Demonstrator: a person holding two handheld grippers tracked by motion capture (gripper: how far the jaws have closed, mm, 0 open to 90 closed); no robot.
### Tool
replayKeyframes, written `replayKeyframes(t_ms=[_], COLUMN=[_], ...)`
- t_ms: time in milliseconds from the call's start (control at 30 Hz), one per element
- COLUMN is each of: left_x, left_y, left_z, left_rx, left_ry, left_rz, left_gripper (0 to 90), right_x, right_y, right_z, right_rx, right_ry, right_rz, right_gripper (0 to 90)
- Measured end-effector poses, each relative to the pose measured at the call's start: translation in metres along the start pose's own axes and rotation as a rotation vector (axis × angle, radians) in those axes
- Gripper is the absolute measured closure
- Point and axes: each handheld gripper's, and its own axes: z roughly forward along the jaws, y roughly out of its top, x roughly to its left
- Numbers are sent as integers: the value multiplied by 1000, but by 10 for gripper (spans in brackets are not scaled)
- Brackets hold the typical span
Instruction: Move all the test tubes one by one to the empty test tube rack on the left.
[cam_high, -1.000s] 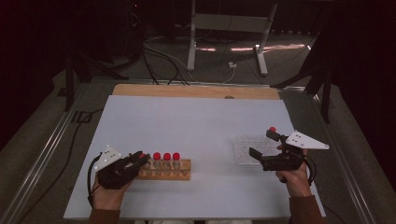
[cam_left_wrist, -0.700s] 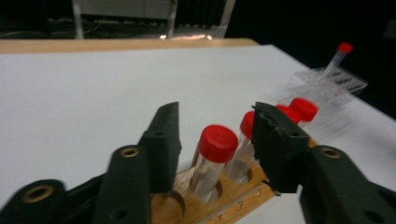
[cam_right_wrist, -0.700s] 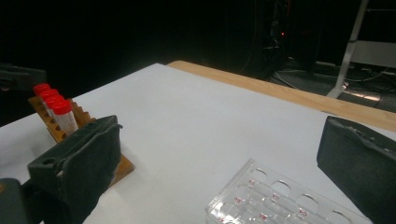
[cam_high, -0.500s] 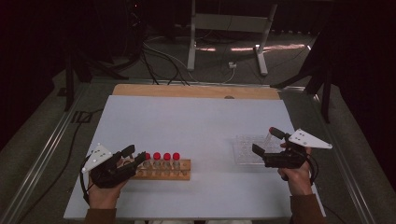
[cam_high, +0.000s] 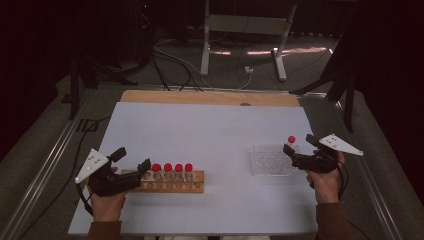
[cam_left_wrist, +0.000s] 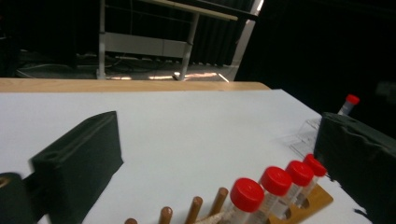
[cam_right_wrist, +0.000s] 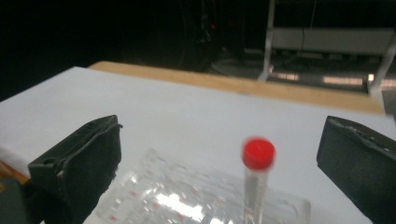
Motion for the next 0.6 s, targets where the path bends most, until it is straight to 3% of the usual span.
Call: replayKeyframes(t_ms=[267, 400, 600], left_x=[3, 4, 4], left_y=[0, -1, -1], left_z=[2, 3, 3], left_rx=[5, 7, 7], left_ry=[17, 21, 27], left_rz=[5, -1, 1], left_gripper=[6, 6, 6], right_x=[-12, -10, -6], right_y=[-15, -17, -23], right_z=[17, 21, 28], right_rx=[72, 86, 119], right_ry=[-68, -81, -114], right_rz=[4, -24, -72], right_gripper=[78, 202, 458])
